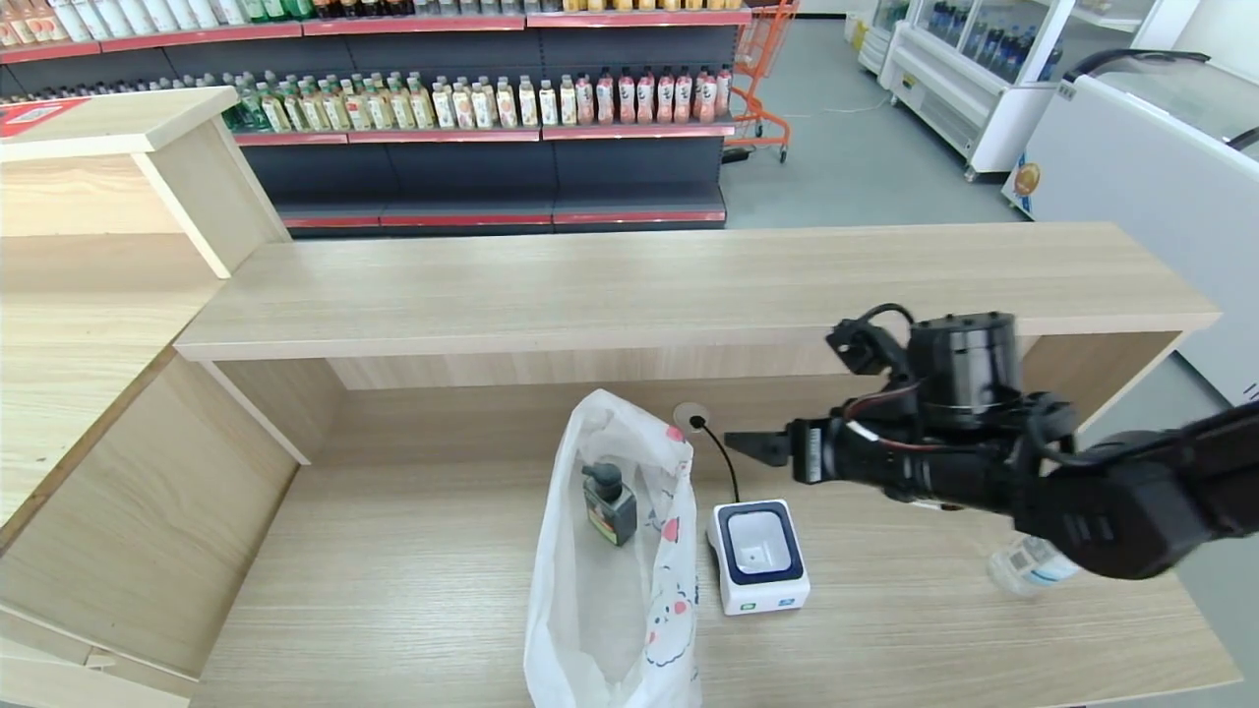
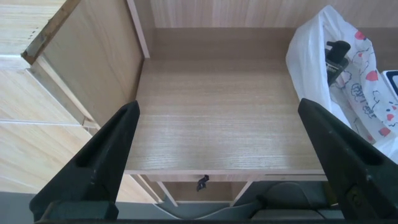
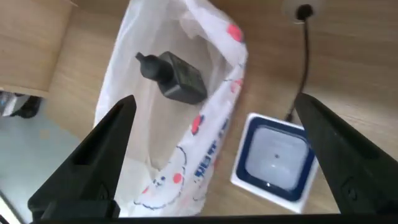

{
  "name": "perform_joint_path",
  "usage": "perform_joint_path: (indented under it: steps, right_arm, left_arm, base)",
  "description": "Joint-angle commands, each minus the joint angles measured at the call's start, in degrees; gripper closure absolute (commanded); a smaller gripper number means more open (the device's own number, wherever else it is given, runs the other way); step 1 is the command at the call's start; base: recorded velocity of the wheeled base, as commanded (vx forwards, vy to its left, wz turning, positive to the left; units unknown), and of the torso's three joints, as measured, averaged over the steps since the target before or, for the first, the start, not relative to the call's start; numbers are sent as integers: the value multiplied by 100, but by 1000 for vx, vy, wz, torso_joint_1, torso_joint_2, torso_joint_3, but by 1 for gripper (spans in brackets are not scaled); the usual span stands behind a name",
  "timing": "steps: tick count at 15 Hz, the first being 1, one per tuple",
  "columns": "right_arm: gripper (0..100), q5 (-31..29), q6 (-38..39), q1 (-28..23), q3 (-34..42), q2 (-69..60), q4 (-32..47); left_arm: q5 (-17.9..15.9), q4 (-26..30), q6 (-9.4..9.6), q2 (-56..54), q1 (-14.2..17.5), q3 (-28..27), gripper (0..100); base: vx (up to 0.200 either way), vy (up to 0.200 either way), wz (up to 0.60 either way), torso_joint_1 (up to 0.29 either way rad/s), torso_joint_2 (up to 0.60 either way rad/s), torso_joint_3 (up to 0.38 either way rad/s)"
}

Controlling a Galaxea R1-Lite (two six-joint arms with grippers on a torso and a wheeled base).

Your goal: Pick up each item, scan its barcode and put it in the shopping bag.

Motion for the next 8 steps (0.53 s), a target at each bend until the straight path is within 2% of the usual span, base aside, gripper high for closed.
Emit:
perform_joint_path:
  steps: [1,2,3,5,7,8]
  right_arm:
    - [0,-810,-300,-774,1054,-1888,685]
    - [0,-1073,-406,-809,1344,-2099,676]
    - [0,-1355,-450,-914,2003,-2547,597]
    - [0,-1399,-450,-1090,2803,-2960,211]
    - [0,-1416,-458,-1099,3418,-3303,-264]
    - [0,-1416,-450,-1099,3550,-3514,-247]
  left_arm:
    - [2,-1,-1,-2,0,1,0]
    - [2,-1,-1,-2,0,1,0]
    - [2,-1,-1,-2,0,1,0]
    - [2,-1,-1,-2,0,1,0]
    - [2,-1,-36,-2,0,1,0]
    - [2,-1,-10,-2,0,1,0]
  base:
    - [0,0,0,0,0,0]
    - [0,0,0,0,0,0]
    - [0,0,0,0,0,0]
    - [0,0,0,0,0,0]
    - [0,0,0,0,0,0]
    - [0,0,0,0,0,0]
